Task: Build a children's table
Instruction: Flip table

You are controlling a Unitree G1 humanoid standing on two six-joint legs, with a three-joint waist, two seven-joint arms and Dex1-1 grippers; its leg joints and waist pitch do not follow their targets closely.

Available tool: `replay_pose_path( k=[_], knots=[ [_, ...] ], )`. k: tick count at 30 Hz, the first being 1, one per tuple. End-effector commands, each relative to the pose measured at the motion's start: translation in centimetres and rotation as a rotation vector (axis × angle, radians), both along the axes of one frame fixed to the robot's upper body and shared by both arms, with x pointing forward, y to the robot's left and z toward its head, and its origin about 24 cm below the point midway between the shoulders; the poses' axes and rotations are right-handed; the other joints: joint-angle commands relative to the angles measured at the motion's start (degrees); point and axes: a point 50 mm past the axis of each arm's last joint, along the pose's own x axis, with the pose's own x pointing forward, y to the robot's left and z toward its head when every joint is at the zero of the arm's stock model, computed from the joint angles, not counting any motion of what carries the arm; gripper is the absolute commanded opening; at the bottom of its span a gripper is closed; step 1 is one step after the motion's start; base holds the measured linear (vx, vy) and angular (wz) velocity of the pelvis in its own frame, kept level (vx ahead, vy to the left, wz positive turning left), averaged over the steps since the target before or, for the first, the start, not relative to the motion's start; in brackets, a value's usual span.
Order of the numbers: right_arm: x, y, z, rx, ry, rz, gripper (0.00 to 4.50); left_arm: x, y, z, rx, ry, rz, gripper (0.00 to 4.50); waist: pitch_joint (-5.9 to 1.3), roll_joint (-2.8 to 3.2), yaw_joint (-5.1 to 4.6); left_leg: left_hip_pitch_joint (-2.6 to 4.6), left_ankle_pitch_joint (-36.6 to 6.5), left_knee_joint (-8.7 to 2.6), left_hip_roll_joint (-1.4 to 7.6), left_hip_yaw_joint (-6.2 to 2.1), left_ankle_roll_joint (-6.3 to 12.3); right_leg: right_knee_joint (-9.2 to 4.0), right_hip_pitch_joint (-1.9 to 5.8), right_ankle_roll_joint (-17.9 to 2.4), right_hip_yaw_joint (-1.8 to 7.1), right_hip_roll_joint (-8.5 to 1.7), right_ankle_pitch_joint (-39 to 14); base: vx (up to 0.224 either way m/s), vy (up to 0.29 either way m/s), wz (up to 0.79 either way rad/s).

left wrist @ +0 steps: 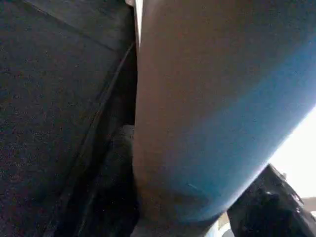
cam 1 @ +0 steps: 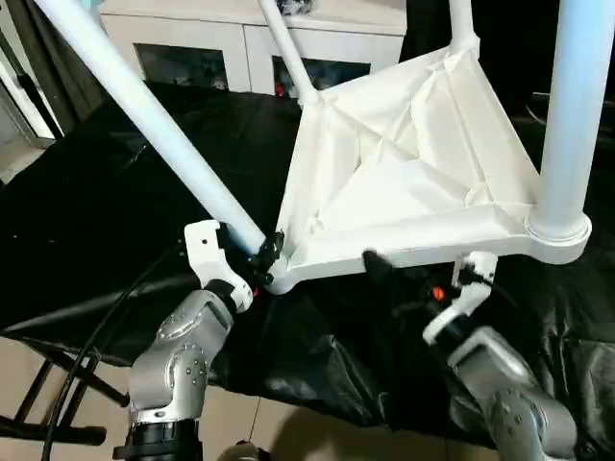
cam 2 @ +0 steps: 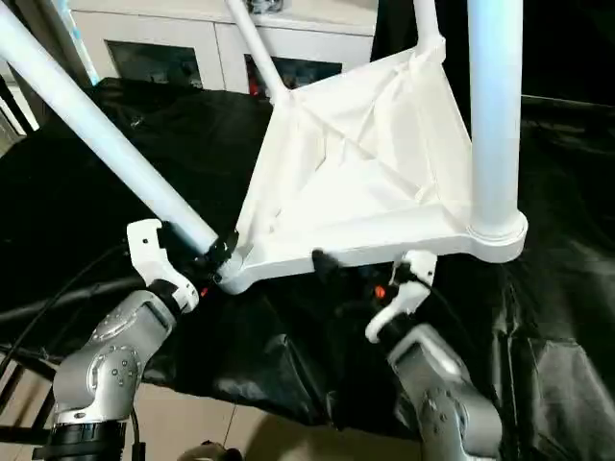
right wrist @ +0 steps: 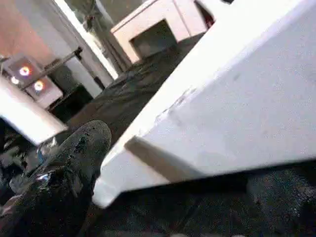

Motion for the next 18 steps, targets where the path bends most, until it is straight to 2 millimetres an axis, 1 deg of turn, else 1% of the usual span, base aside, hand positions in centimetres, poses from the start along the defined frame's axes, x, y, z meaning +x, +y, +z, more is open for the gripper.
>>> replay_pose_path(
  k=[1,3,4,5,6,7,10,11,12,13,14,16,17,18],
  knots=[
    [0.9,-0.3,0.3,0.044,-0.011,-0.043,4.50,0.1,-1.4,0.7,-0.110,-0.017,-0.040,2.13,-2.97,-0.63,-0.29,1.19,-8.2,-4.03,2.21,-1.38,0.95,-3.34,1.67,-9.2,1.55,-2.32,-1.5,0.000,0.000,0.00],
    [1.5,-0.2,0.0,0.038,-0.001,-0.057,4.50,0.1,-1.4,0.7,-0.108,-0.015,-0.041,2.13,-2.98,-0.54,-0.29,1.24,-8.0,-4.00,2.24,-1.38,0.81,-3.32,1.70,-9.5,1.54,-2.35,-1.7,0.000,0.000,0.00],
    [1.7,-0.2,-0.1,0.046,0.009,-0.059,4.50,0.1,-1.4,0.7,-0.108,-0.015,-0.043,2.13,-2.97,-0.51,-0.26,1.22,-7.4,-3.93,2.25,-1.36,0.81,-3.21,1.75,-9.4,1.60,-2.26,-0.9,0.000,0.000,0.00],
    [2.4,0.0,-0.3,0.087,0.029,-0.080,4.50,0.0,-1.5,0.7,-0.108,-0.013,-0.046,2.13,-3.08,-0.51,-0.35,1.26,-6.9,-3.87,2.20,-1.35,0.94,-3.07,1.76,-9.7,1.54,-2.22,0.2,0.000,0.000,0.00],
    [2.4,0.0,-0.3,0.087,0.029,-0.080,4.50,0.0,-1.5,0.7,-0.108,-0.013,-0.046,2.13,-3.00,-0.60,-0.49,1.14,-7.1,-3.95,2.16,-1.34,1.04,-3.09,1.79,-9.9,1.53,-2.26,0.1,0.000,0.000,0.00],
    [2.8,0.0,-0.4,0.124,0.044,-0.095,4.50,-0.1,-1.6,0.6,-0.106,-0.012,-0.050,2.13,-2.98,-0.69,-0.52,1.10,-7.2,-3.96,2.13,-1.33,1.09,-3.12,1.85,-9.9,1.52,-2.30,-0.1,0.000,0.000,0.00],
    [3.5,0.1,-0.4,0.200,0.064,-0.118,4.50,-0.2,-1.6,0.5,-0.108,-0.010,-0.051,2.13,-3.03,-0.55,-0.91,1.20,-7.1,-3.92,2.19,-1.32,1.41,-3.05,1.84,-10.3,1.56,-2.36,-0.3,0.000,0.000,0.00],
    [3.7,0.3,-0.2,0.252,0.067,-0.115,4.50,-0.3,-1.7,0.5,-0.108,-0.009,-0.052,2.13,-3.03,-0.55,-0.91,1.20,-7.1,-3.92,2.19,-1.32,1.41,-3.05,1.84,-10.3,1.56,-2.36,-0.3,0.000,0.000,0.00],
    [3.8,0.5,-0.1,0.291,0.069,-0.111,4.31,-0.4,-1.7,0.4,-0.108,-0.009,-0.052,2.13,-3.02,-0.78,-1.12,1.20,-7.7,-3.96,2.20,-1.28,1.80,-3.16,1.85,-10.5,1.51,-2.35,-1.2,0.000,0.000,0.00],
    [3.9,0.7,0.0,0.322,0.071,-0.105,4.31,-0.5,-1.8,0.4,-0.106,-0.008,-0.054,2.13,-3.04,-0.78,-1.09,1.19,-7.4,-3.94,2.27,-1.34,1.84,-3.06,1.88,-10.5,1.52,-2.42,-1.0,0.000,0.000,0.00],
    [4.0,0.8,0.1,0.351,0.073,-0.102,4.20,-0.6,-1.8,0.4,-0.104,-0.008,-0.057,2.13,-3.10,-0.73,-1.12,1.15,-6.1,-3.83,2.26,-1.32,2.21,-2.89,1.91,-10.6,1.50,-2.37,0.4,0.000,0.000,0.00],
    [4.0,0.9,0.1,0.388,0.079,-0.102,4.01,-0.7,-1.9,0.4,-0.101,-0.006,-0.062,2.13,-3.12,-0.80,-1.11,1.18,-5.3,-3.74,2.23,-1.24,2.49,-2.84,1.87,-10.7,1.47,-2.32,1.2,0.000,0.000,0.00],
    [4.1,0.9,0.1,0.410,0.083,-0.105,3.89,-0.7,-1.9,0.3,-0.094,-0.007,-0.066,2.13,-3.05,-0.81,-1.09,1.17,-5.3,-3.77,2.24,-1.23,2.56,-2.85,1.84,-10.8,1.47,-2.29,1.0,0.000,0.000,0.00],
    [4.1,0.8,0.1,0.433,0.091,-0.109,3.89,-0.8,-2.0,0.3,-0.088,-0.007,-0.070,2.13,-3.06,-0.77,-1.06,1.18,-5.4,-3.77,2.25,-1.19,2.65,-2.89,1.82,-10.9,1.50,-2.35,0.7,0.000,0.000,0.00]
  ],
)
